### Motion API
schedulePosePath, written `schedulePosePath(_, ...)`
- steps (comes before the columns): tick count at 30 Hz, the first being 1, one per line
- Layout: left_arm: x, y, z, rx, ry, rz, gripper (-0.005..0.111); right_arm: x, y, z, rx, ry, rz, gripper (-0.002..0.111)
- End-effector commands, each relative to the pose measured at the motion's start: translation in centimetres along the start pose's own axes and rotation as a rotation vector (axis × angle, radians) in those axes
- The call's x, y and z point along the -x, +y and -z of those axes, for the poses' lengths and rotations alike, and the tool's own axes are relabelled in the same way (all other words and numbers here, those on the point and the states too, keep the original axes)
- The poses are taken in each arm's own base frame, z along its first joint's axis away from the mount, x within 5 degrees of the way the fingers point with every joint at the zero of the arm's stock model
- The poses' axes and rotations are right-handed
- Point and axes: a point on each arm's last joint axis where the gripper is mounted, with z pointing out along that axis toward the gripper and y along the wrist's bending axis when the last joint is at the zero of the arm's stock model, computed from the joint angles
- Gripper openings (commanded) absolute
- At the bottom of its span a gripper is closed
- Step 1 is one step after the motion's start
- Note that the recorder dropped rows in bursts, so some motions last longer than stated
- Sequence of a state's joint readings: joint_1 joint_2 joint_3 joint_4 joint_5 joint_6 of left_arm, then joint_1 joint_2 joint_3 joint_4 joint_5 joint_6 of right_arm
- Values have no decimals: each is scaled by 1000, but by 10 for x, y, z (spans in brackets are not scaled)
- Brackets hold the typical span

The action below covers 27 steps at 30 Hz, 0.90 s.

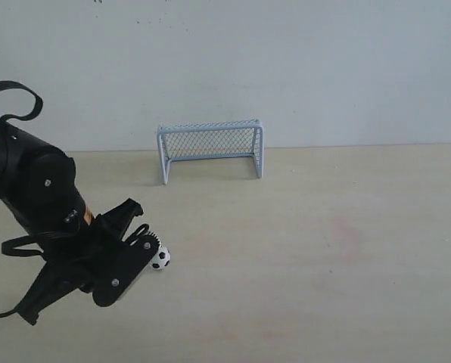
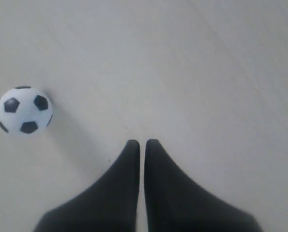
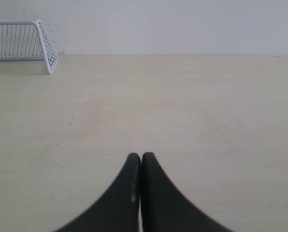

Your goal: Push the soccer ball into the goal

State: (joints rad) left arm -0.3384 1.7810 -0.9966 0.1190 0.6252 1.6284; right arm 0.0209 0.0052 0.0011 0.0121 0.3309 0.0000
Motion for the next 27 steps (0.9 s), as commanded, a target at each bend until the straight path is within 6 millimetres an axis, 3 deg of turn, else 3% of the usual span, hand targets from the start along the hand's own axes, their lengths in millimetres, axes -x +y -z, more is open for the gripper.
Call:
schedulePosePath(1,2,5,-10,24,-1,-10,4,1,0,0,3,-14,0,0)
schedulePosePath(15,3,4,-24,-35,-10,-8,4,1,0,0,3,-14,0,0)
schedulePosePath(27,-6,44,-11,-18,-83,132,4,1,0,0,3,-16,0,0)
